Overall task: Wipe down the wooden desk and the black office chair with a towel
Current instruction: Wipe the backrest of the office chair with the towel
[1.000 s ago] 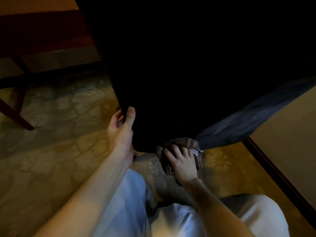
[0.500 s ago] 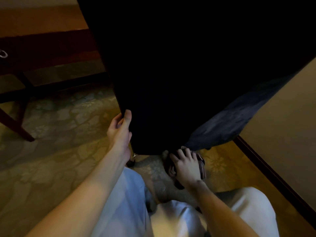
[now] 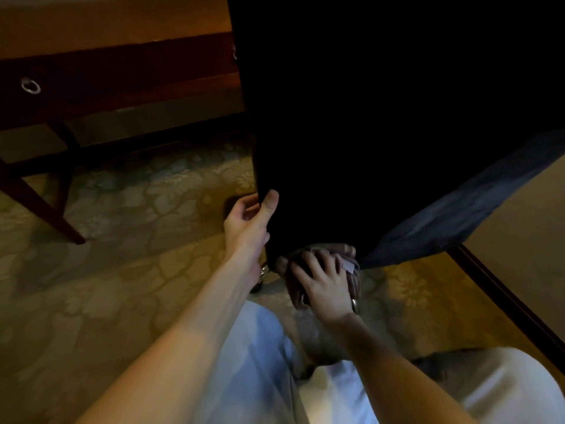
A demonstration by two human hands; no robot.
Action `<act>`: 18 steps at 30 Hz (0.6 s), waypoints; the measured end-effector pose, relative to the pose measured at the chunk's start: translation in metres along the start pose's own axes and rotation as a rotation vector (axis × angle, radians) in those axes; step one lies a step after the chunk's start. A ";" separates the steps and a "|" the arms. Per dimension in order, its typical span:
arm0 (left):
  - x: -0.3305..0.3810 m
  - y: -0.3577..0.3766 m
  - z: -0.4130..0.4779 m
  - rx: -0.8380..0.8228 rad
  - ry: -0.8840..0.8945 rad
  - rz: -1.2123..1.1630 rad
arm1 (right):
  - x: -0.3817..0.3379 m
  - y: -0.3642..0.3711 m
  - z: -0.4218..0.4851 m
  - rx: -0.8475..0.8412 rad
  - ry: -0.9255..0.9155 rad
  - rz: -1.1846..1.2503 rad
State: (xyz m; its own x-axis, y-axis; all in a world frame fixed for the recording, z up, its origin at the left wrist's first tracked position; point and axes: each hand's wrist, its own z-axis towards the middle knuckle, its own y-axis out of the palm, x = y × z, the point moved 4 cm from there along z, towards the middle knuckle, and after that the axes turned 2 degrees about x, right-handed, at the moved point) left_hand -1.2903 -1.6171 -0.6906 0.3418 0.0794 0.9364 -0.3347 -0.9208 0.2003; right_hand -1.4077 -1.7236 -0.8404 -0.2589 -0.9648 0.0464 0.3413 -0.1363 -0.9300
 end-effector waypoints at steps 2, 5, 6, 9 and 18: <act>0.000 -0.003 0.002 -0.024 0.003 0.015 | -0.007 0.023 -0.011 -0.189 0.040 0.034; 0.004 -0.007 0.005 -0.046 -0.001 0.011 | -0.010 0.030 -0.014 -0.292 0.084 0.074; 0.005 -0.008 0.006 -0.052 0.004 0.020 | -0.009 0.028 -0.012 -0.291 0.082 0.078; 0.008 -0.009 0.007 -0.053 0.022 0.033 | -0.015 0.008 0.000 -0.182 0.068 0.101; 0.012 -0.022 0.011 -0.094 0.114 0.180 | -0.060 -0.029 0.046 0.180 -0.046 0.024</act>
State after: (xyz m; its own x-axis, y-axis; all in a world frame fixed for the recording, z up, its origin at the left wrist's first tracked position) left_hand -1.2691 -1.6000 -0.6865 0.1696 -0.0359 0.9849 -0.4634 -0.8849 0.0476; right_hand -1.3605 -1.6719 -0.7994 -0.2085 -0.9770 0.0451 0.5038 -0.1468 -0.8513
